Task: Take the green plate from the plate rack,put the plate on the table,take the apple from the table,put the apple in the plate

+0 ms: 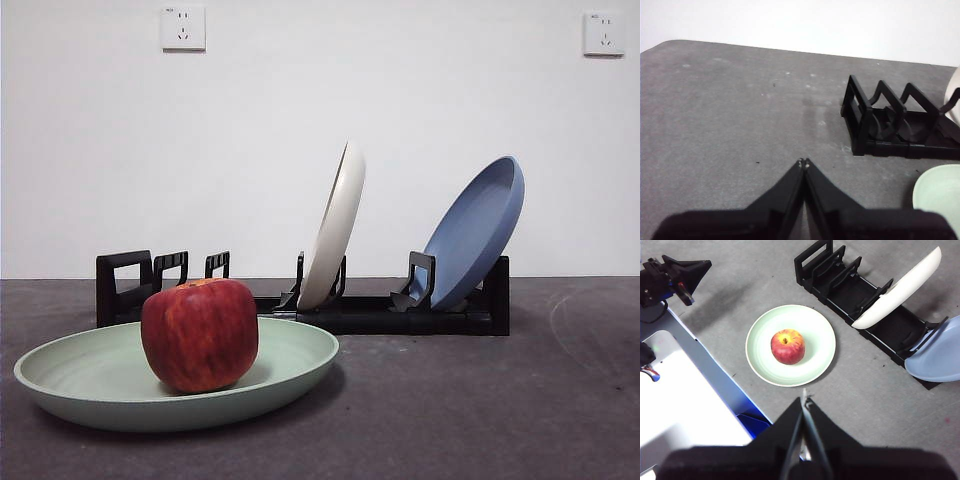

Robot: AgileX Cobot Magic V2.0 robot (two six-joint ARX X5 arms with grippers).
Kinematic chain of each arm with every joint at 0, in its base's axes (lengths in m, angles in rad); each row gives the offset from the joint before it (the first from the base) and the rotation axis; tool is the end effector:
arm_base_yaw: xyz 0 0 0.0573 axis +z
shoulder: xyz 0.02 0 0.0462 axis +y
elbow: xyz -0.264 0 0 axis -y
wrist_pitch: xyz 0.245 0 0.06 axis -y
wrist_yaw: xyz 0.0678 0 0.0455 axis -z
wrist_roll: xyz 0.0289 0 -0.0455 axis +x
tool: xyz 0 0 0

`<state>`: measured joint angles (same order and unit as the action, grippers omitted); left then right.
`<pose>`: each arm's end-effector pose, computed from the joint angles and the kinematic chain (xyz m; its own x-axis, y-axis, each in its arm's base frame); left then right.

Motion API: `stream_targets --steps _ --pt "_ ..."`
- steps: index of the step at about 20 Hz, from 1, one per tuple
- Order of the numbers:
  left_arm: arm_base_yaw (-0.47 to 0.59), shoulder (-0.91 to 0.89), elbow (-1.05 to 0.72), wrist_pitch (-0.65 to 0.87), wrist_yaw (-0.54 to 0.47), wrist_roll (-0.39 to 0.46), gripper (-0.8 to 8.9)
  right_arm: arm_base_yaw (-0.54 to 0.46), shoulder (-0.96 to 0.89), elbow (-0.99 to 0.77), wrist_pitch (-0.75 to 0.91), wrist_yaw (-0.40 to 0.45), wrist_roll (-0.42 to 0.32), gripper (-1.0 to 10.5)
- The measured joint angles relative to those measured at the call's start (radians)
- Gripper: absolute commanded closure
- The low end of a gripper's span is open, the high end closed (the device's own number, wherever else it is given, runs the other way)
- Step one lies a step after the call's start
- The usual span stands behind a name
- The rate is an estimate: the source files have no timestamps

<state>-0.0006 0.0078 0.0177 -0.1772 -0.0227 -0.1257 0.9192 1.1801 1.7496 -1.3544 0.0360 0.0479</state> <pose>0.0957 0.0006 0.1519 0.9858 0.0221 -0.1665 -0.0425 0.9919 -0.1199 0.0990 0.1280 0.4619 0.4574 0.5403 -0.7063 -0.7577 0.6525 0.0085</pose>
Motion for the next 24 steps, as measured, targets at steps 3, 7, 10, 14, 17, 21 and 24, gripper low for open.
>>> stream_targets --steps 3,7,10,14,17,21,24 --pt "0.000 0.000 0.000 0.000 0.000 0.006 8.17 0.000 0.000 0.000 0.000 0.006 0.000 9.5" --pt "0.000 0.000 0.000 0.000 0.000 0.007 8.17 0.000 0.000 0.000 0.000 0.009 0.000 9.5" --pt "0.000 0.006 0.000 0.001 0.000 0.010 8.17 0.000 0.000 0.000 0.000 0.009 0.000 9.5" --pt "0.000 0.018 0.000 0.001 0.000 0.010 8.17 0.000 0.000 0.000 0.000 0.009 0.000 9.5" --pt "0.000 0.029 0.000 0.002 0.000 0.010 8.17 0.000 0.000 0.000 0.000 0.009 0.000 9.5" --pt "0.000 0.044 0.000 0.003 0.000 0.010 8.17 0.000 0.000 0.000 0.000 0.009 0.000 9.5" --pt "0.000 0.057 0.000 0.003 0.000 0.011 8.17 0.000 0.000 0.000 0.000 0.009 0.000 9.5"
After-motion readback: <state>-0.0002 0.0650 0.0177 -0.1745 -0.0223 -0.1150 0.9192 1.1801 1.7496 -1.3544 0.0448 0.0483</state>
